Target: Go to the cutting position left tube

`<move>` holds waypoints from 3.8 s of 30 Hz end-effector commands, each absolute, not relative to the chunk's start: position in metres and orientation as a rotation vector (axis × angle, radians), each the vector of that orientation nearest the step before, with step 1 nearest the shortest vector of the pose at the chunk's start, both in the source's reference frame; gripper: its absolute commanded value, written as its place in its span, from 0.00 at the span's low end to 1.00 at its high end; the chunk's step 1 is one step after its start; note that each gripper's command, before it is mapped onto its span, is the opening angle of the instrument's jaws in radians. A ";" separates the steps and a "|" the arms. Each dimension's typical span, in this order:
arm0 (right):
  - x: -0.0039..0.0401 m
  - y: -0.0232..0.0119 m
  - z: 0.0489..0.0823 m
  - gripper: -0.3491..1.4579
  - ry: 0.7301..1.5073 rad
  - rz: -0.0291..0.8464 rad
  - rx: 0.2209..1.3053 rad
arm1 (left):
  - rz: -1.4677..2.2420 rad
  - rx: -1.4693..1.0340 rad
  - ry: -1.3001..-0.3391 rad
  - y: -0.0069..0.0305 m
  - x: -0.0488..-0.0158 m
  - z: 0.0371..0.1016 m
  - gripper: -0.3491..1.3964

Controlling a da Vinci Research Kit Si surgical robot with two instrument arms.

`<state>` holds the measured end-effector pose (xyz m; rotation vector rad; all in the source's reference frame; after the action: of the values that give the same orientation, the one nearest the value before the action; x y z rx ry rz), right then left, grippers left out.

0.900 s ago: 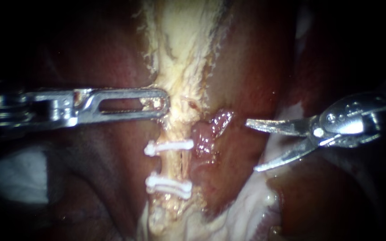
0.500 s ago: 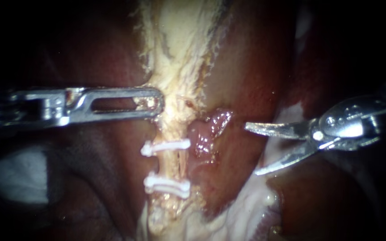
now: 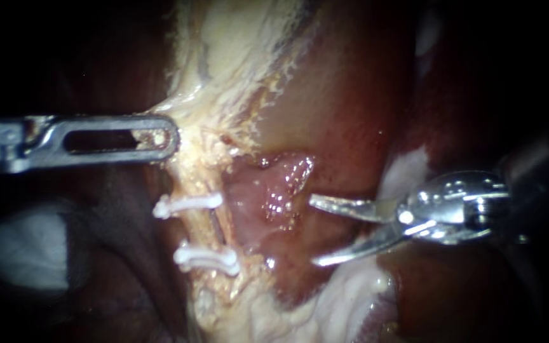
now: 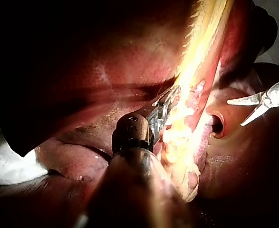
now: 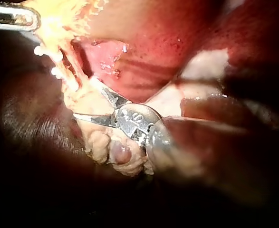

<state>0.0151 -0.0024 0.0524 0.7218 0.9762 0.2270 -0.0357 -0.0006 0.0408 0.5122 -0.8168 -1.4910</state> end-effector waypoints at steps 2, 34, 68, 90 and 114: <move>0.0163 -0.0029 0.0532 0.98 0.970 0.234 0.743 | -1.493 0.513 -0.822 -0.0008 -0.0357 0.0404 0.07; 0.0249 -0.0046 0.0587 0.98 0.948 0.266 0.837 | -1.503 0.504 -0.821 -0.0017 -0.0363 0.0389 0.07; 0.0300 -0.0051 0.0599 0.93 1.016 0.189 0.970 | -1.505 0.500 -0.820 -0.0018 -0.0364 0.0387 0.07; 0.0321 -0.0054 0.0617 0.66 0.983 0.266 1.019 | -1.506 0.500 -0.820 -0.0018 -0.0365 0.0387 0.07; 0.0336 -0.0037 0.0636 0.00 0.967 0.398 1.066 | -1.505 0.502 -0.820 -0.0018 -0.0365 0.0385 0.07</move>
<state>0.0339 -0.0037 0.0637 1.0670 0.9706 0.4015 -0.0365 -0.0019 0.0386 0.5027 -0.8200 -1.5051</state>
